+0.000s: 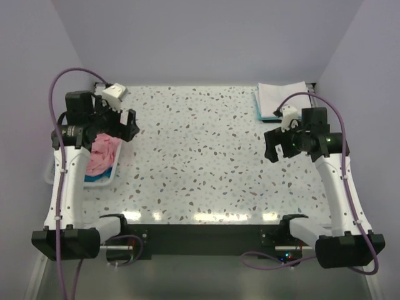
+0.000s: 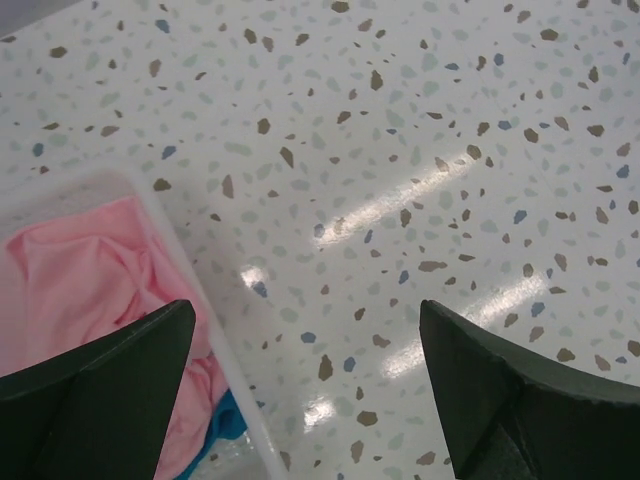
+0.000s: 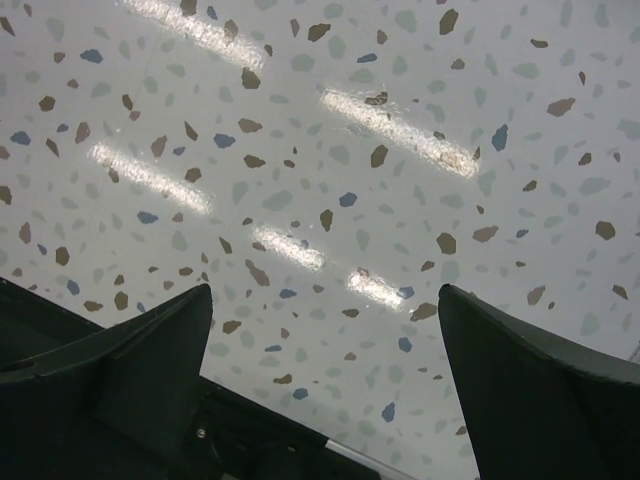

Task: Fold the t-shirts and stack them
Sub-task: Grab the tshirt from the pile

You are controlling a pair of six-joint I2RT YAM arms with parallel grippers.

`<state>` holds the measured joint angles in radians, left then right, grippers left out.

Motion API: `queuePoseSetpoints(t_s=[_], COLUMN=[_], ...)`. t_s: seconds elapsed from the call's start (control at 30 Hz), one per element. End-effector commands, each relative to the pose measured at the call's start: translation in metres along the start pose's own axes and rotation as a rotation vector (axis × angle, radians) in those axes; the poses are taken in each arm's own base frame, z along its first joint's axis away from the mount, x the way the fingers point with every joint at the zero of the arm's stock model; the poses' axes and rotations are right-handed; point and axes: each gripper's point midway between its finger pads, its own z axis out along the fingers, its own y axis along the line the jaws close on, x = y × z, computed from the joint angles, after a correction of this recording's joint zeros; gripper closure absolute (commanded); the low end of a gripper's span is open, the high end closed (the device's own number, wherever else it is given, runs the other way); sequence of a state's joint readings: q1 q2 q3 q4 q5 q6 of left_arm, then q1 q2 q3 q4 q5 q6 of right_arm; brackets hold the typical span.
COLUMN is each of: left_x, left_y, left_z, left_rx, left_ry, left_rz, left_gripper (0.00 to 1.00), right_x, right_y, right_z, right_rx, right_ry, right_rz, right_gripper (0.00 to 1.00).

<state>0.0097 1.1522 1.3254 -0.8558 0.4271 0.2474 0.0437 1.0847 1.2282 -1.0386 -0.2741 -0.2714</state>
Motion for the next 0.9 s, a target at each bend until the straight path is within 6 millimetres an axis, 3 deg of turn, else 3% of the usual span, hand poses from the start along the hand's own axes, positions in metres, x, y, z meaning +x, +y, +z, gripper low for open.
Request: queuePoseSetpoints(t_s=[0.0,0.03,0.1,0.13,0.17,0.37,0.5,0.6,0.7,0.87], left_x=[-0.008,-0.001,0.003,0.013,0.011,0.055,0.068,0.090,0.110,0.150], left_y=[0.023,0.040,0.052,0.075,0.084,0.158,0.195,0.226,0.246,0.249], left_z=[-0.018,-0.017,-0.022,-0.022,-0.025,-0.021,-0.009,0.007,0.022,0.042], left_rx=[-0.006,-0.021,-0.005,-0.025,-0.025,-0.101,-0.179,-0.259,-0.320,-0.391], left_ry=[-0.021,0.004,0.015,0.037,0.033,0.172,0.218,0.298,0.362,0.499], left_rz=[0.020,0.008,-0.020,-0.052,-0.063,-0.233,-0.273,-0.325,-0.334,-0.307], left_gripper=[0.00,0.00,0.00,0.00,0.00,0.07,0.09,0.12,0.14,0.17], right_x=[-0.010,-0.011,-0.013,-0.015,-0.018,-0.024,-0.027,-0.026,-0.029,-0.032], right_y=[0.001,0.001,0.001,0.002,0.002,0.002,0.005,0.006,0.003,-0.001], right_z=[0.001,0.003,0.010,0.013,0.016,0.042,0.059,0.075,0.084,0.094], right_rx=[-0.029,-0.034,-0.059,-0.069,-0.076,-0.123,-0.161,-0.191,-0.195,-0.200], right_ry=[-0.007,-0.003,0.016,0.021,0.022,0.030,0.019,0.032,0.035,0.057], right_rz=[-0.018,-0.019,-0.010,-0.003,0.004,0.055,0.090,0.120,0.132,0.133], right_gripper=[0.01,0.01,0.01,0.01,0.01,0.01,0.01,0.01,0.01,0.01])
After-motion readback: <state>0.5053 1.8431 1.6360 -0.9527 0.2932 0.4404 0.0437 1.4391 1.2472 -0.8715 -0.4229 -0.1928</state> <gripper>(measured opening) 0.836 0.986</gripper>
